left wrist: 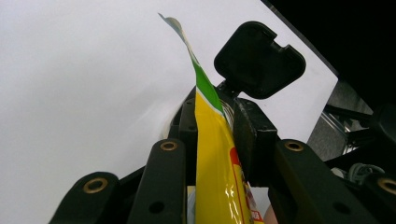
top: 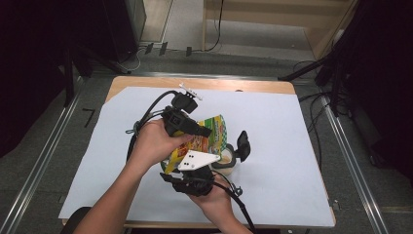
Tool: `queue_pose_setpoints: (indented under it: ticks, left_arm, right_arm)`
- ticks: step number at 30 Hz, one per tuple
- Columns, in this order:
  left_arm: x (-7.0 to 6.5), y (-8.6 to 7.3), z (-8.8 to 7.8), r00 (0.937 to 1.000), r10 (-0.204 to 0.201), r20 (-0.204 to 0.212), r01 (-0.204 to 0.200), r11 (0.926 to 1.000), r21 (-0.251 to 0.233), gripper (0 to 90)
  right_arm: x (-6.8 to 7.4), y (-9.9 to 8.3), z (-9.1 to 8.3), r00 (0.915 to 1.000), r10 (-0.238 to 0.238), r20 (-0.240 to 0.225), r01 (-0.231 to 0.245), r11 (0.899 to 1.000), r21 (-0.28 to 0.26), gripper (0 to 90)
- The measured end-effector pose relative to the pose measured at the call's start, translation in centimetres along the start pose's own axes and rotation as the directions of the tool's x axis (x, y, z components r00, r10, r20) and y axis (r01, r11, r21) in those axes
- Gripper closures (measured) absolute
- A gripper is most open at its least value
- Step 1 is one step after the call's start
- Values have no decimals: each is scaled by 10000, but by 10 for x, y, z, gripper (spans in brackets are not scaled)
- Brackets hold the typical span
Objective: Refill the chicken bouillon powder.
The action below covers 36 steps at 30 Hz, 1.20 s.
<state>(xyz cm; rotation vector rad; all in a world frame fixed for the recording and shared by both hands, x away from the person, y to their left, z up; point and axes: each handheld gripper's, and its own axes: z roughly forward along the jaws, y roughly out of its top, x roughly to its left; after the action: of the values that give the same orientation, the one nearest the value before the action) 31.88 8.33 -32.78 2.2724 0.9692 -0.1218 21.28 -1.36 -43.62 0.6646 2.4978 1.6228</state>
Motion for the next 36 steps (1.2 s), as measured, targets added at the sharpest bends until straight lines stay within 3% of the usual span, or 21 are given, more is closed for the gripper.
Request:
queue_pose_setpoints:
  ticks: [10,16,23,30,36]
  left_arm:
    - [3,0,-1,9997,-155,200,154,9999,21,722]
    - [2,1,2,9999,-78,135,76,9999,93,720]
    - [1,4,6,9998,-70,176,66,9998,191,720]
    - [10,10,7,9987,-261,435,239,9984,507,723]
    - [11,14,7,9991,-289,317,272,9983,507,725]
  right_arm:
    - [3,4,-3,10000,93,-12,-93,9998,153,712]
    - [1,2,-1,9998,-105,165,102,9998,178,720]
    - [0,1,-2,9997,8,233,-12,9998,175,720]
    - [-3,4,-2,9997,120,215,-124,9997,209,721]
    - [-7,7,0,9996,219,176,-221,9997,142,721]
